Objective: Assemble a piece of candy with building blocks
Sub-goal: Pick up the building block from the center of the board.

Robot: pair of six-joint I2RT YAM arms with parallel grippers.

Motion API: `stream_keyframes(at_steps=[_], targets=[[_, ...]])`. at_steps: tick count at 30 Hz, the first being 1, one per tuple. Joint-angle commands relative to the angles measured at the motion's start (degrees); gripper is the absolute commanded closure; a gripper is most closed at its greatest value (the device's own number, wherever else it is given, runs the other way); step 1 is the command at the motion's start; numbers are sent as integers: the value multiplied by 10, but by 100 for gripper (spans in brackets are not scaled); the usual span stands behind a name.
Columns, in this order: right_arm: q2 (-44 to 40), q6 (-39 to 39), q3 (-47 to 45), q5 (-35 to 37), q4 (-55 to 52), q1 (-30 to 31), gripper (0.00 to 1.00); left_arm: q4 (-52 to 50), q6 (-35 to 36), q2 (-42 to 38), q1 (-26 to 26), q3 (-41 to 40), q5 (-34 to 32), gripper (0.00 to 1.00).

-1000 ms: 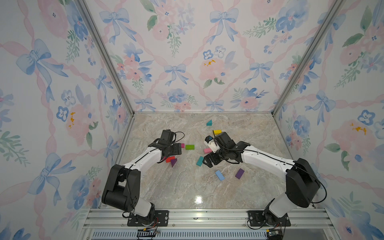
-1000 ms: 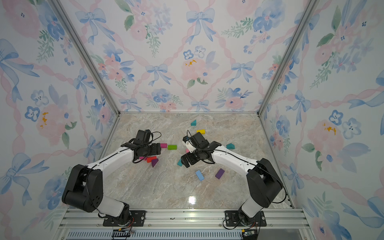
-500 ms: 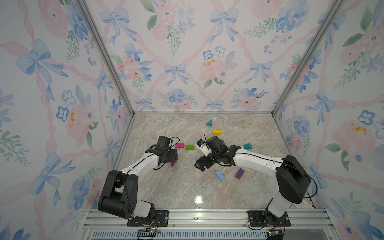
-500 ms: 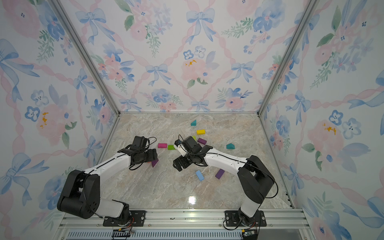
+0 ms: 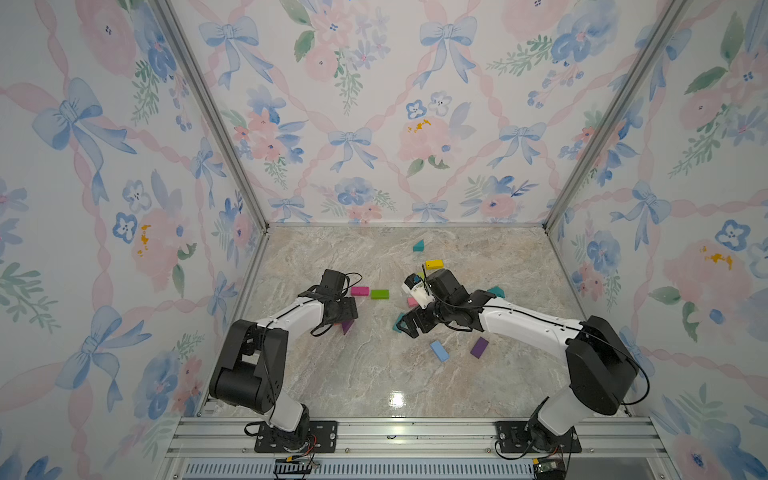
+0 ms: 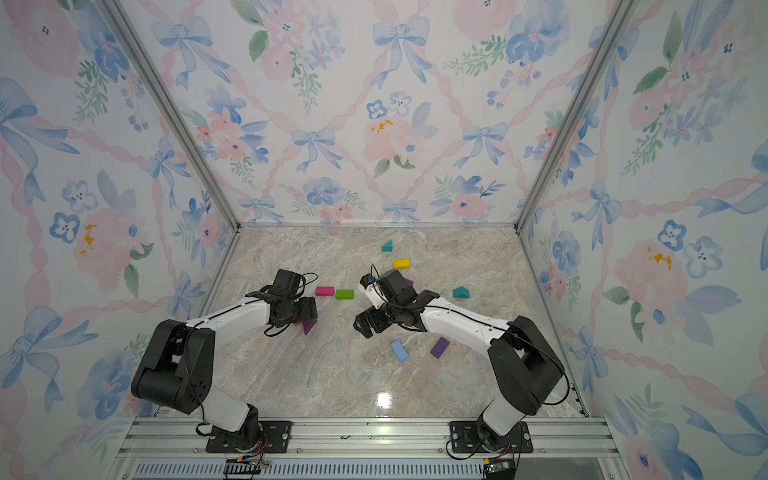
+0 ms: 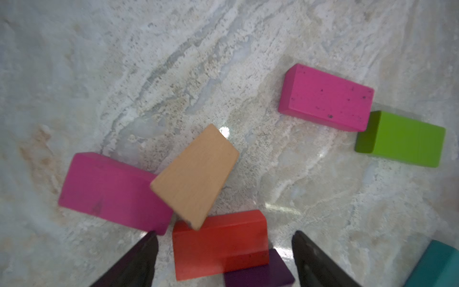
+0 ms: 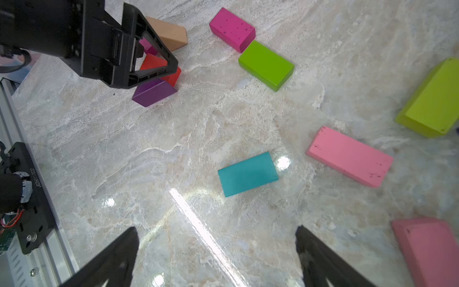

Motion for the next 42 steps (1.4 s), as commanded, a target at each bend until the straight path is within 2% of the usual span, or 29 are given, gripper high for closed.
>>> stream_keyframes(at_steps=[1,12,25,33,37,42], targets=[[-15,-3,-14,-12,12,-13,1,-8,-8,17,-11,16,-17,15],[-40,-10,-45,-43,28,-71,1,-12,-19,36,-28,4,-52,25],[-69,-16,-82,-63,37,-115,1,-11,-36,71,-38,25,-55,28],[-78,-20,-87,-64,31,-121,1,-12,-35,69,-47,24,-52,46],[-90,-20,-88,-62,23,-126,1,-12,-36,54,-58,19,-56,47],[-113,-20,-91,-57,9,-129,1,-12,-41,52,-96,46,-49,47]])
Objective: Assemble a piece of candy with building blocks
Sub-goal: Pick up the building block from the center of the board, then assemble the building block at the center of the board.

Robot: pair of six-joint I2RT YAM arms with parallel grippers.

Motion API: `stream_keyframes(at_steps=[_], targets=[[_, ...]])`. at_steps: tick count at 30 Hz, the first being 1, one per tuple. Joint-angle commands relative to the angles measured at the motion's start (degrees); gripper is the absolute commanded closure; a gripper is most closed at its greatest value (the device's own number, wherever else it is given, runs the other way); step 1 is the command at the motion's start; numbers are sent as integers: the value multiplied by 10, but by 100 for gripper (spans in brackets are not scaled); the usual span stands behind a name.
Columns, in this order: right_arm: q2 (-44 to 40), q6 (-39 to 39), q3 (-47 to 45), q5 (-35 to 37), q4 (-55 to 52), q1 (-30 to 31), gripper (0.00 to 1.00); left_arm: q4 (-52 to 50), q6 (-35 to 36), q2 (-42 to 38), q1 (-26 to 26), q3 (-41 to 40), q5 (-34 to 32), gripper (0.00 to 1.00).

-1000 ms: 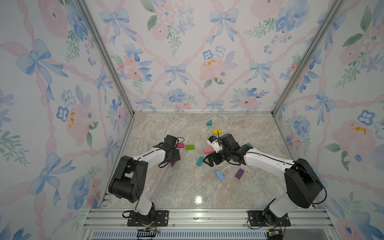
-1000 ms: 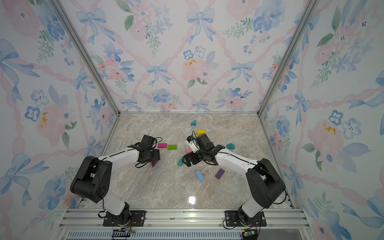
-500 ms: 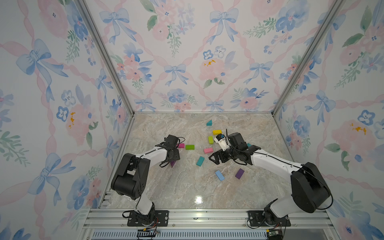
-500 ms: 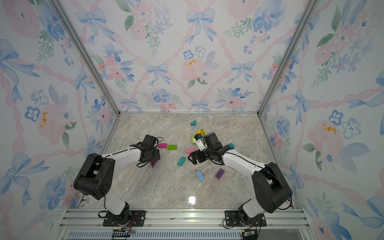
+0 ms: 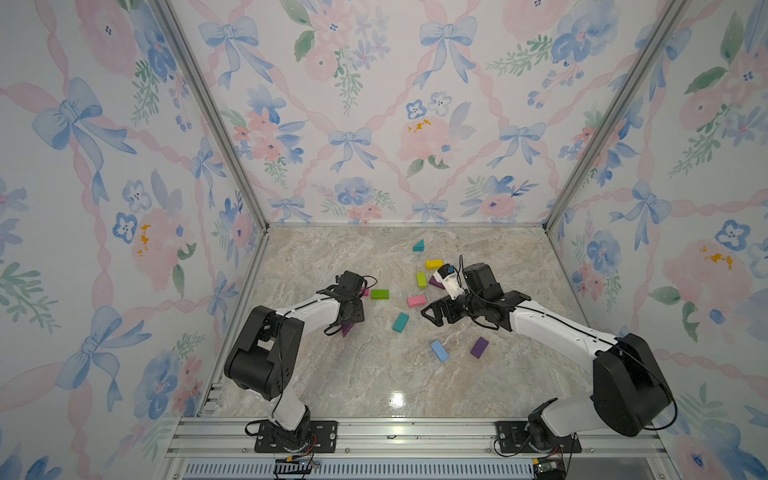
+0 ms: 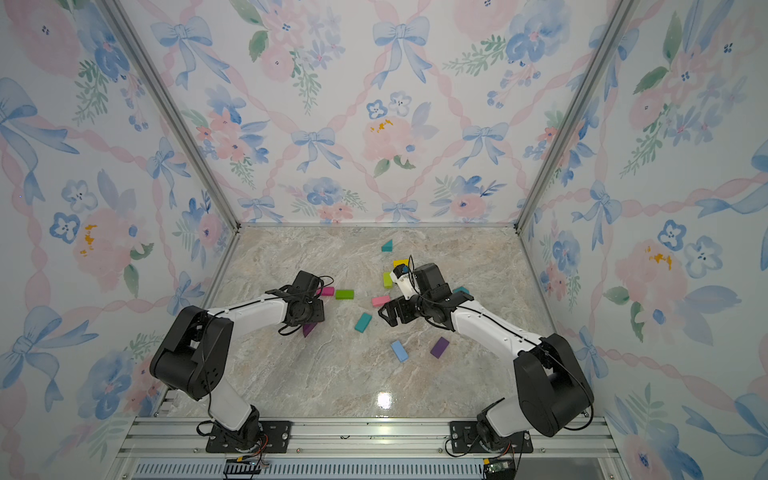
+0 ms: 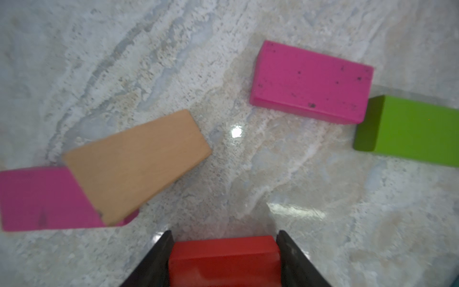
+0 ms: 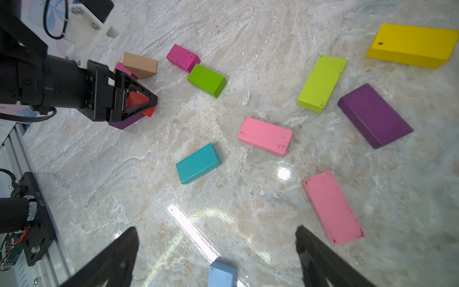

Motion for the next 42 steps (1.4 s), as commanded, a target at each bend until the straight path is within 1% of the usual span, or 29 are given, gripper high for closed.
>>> stream_keyframes(at_steps=[1,5,9,20,30,36,42], targets=[[-23,-11,-9,3,-19,-5,1,-14,-11,1,-25,26,15,47],[-39,-12,-14,11,-31,-6,1,-14,-9,40,-57,66,20,46],[-54,-11,-21,17,-38,-9,1,-13,-8,76,-75,98,22,46],[-69,-19,-21,15,-50,-30,1,-14,-2,147,-93,162,15,45],[-71,-22,-26,9,-49,-45,1,-19,6,174,-99,186,-2,43],[-76,-23,-31,8,-50,-51,1,-28,12,177,-98,200,-9,35],[-81,-24,-31,8,-52,-51,1,-42,17,121,-99,198,-6,22]])
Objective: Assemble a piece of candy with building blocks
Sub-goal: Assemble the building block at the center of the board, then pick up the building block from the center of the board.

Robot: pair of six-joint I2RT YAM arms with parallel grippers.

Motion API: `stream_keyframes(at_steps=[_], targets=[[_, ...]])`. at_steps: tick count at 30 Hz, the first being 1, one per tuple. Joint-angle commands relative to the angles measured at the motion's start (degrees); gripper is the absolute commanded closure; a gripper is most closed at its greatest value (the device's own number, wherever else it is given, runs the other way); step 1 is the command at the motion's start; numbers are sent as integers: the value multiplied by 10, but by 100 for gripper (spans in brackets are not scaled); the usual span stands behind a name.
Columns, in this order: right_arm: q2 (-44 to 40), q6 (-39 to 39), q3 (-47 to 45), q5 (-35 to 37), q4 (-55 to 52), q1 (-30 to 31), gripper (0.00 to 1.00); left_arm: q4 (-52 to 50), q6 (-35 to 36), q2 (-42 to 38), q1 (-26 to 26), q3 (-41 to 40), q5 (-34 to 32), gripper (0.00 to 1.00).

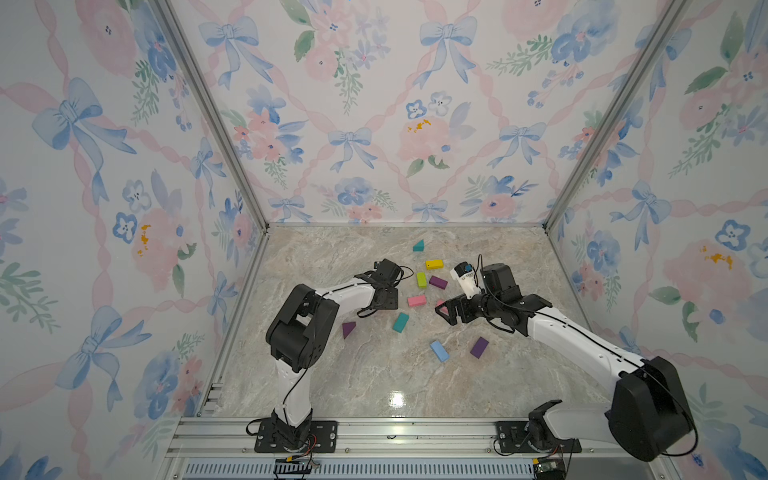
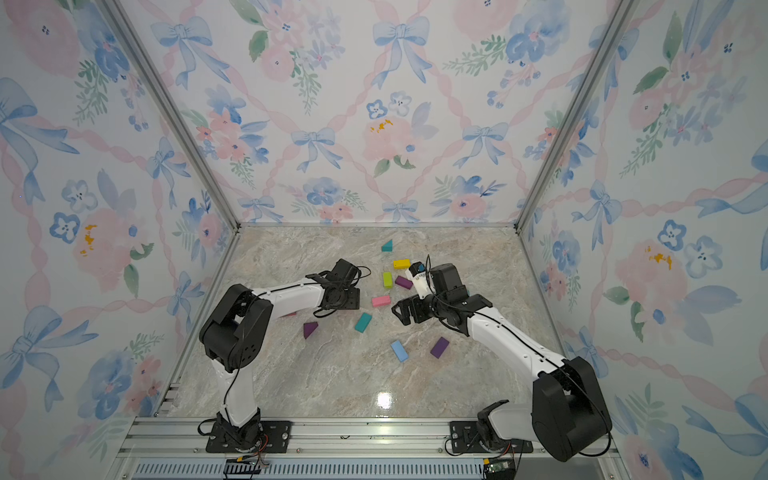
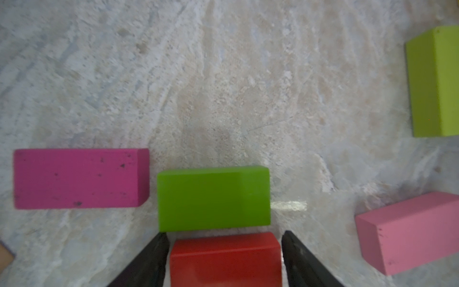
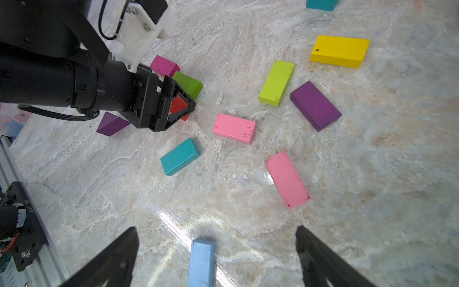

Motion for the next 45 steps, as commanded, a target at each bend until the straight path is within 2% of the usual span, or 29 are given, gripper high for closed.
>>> stream_keyframes(at_steps=[1,7,9,12,17,24,30,38,45], targets=[[-10,-11,-2,-3,-17,-2,1,-25,12,-50,-3,-1,6,20],[-8,-24,8,9,-33,20,1,-53,29,-157,14,-34,7,15],[-1,-26,21,19,-37,46,1,-57,39,-193,43,-56,10,14],[26,-16,49,26,-28,94,1,-59,58,-230,113,-91,30,13],[101,13,111,21,22,172,1,-59,85,-238,205,-123,51,11],[252,20,236,-11,61,250,1,-56,102,-213,284,-144,67,12],[322,21,289,-36,50,266,1,-56,118,-225,322,-168,87,15],[317,12,273,-32,42,264,1,-57,148,-243,333,-218,111,16],[303,11,271,-30,39,257,1,-57,169,-245,325,-223,123,10]])
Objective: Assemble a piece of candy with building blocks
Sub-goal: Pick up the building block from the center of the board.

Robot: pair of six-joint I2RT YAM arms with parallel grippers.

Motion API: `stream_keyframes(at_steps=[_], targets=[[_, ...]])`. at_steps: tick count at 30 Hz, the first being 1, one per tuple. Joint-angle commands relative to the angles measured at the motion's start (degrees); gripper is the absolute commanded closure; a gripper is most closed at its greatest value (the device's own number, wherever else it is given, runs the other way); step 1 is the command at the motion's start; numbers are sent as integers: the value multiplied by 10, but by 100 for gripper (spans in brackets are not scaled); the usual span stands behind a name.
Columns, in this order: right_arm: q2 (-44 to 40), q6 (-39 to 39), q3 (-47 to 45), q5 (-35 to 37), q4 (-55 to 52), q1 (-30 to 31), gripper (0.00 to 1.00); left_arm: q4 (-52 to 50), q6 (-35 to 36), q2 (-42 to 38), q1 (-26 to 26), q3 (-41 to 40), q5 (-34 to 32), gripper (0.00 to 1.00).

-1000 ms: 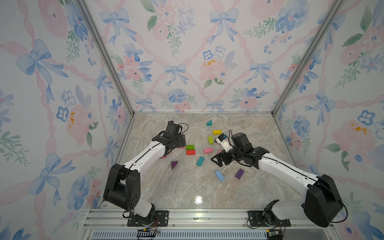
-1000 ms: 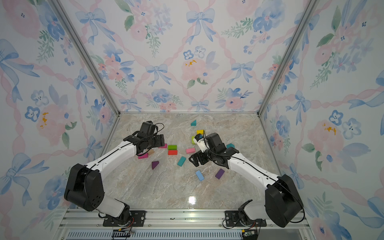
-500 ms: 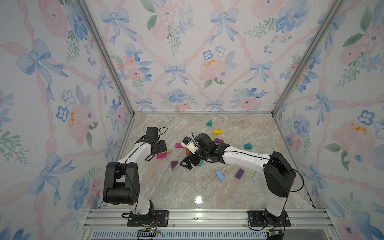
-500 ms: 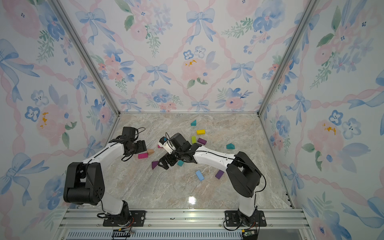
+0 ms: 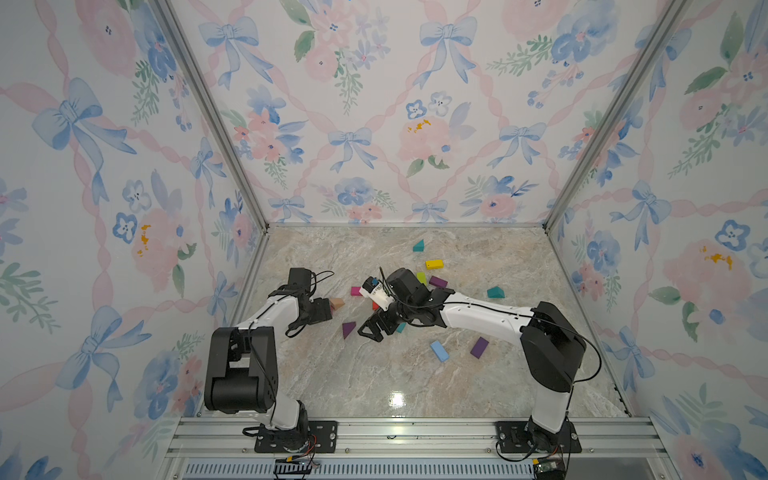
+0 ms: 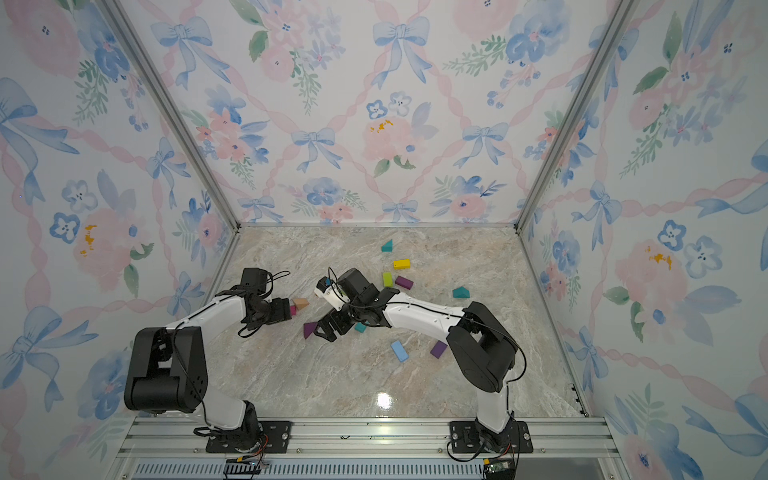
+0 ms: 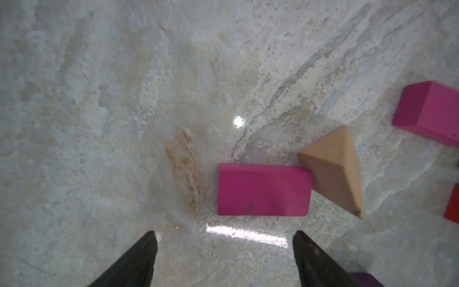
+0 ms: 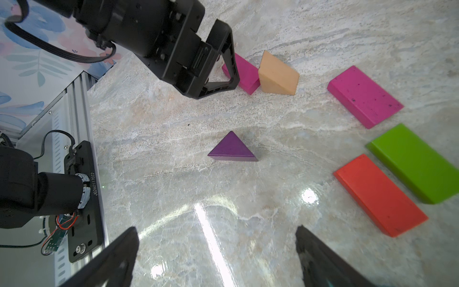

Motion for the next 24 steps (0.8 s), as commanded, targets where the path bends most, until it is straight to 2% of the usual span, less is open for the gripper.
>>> stream_keyframes(at_steps=[1,8,18,24], targets=[[-18,-4,-2,-3,-11,-7,1,-6,22,-11,-5,2,12,10],[-42,4,-29,-1,1,-22,1,-6,29,34,-36,34,-15,9],[-70,3,-49,-1,5,-52,1,-6,28,73,-41,67,-38,9],[-80,1,-55,-1,5,-60,1,-5,33,99,-41,72,-36,15]])
